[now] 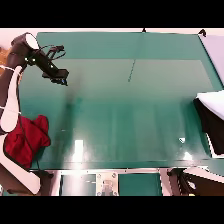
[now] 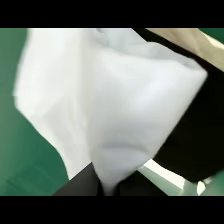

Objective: Fold the shirts.

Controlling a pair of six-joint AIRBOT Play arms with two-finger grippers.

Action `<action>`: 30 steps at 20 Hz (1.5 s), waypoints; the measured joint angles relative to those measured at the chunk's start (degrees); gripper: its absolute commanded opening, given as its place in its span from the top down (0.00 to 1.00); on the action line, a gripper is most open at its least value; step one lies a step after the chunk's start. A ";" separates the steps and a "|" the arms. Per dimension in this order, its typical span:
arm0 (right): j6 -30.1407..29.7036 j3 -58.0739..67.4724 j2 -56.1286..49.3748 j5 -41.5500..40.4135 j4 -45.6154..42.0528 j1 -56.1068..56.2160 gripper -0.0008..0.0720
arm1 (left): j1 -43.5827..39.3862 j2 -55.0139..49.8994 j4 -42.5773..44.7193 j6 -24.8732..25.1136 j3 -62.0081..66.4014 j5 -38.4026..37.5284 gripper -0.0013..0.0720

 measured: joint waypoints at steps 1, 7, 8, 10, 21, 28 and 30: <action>0.39 -2.32 0.04 0.42 -1.86 -0.26 0.97 | -0.04 0.00 0.00 0.00 -0.02 0.00 0.94; 7.61 -16.68 0.22 1.68 -16.22 -0.90 0.17 | -0.13 0.00 0.00 0.00 -0.02 -0.15 0.94; 8.94 -17.20 0.22 1.90 -17.73 -0.90 0.26 | -0.13 0.00 0.00 0.00 -0.02 -0.15 0.94; 10.91 -15.69 0.22 1.97 -18.38 -0.37 0.76 | -0.15 0.07 0.02 0.00 -0.02 -0.15 0.95; 2.64 -10.75 6.10 -12.76 1.55 33.33 0.97 | -0.17 14.64 -2.60 -2.99 -12.79 -0.39 0.95; 0.26 -40.15 20.41 -22.80 1.44 57.13 0.97 | -0.15 40.52 -3.48 -6.01 -48.33 8.04 0.94; 0.11 -45.16 22.53 -24.59 1.44 61.33 0.97 | -0.15 46.01 -3.50 -7.15 -55.01 9.46 0.94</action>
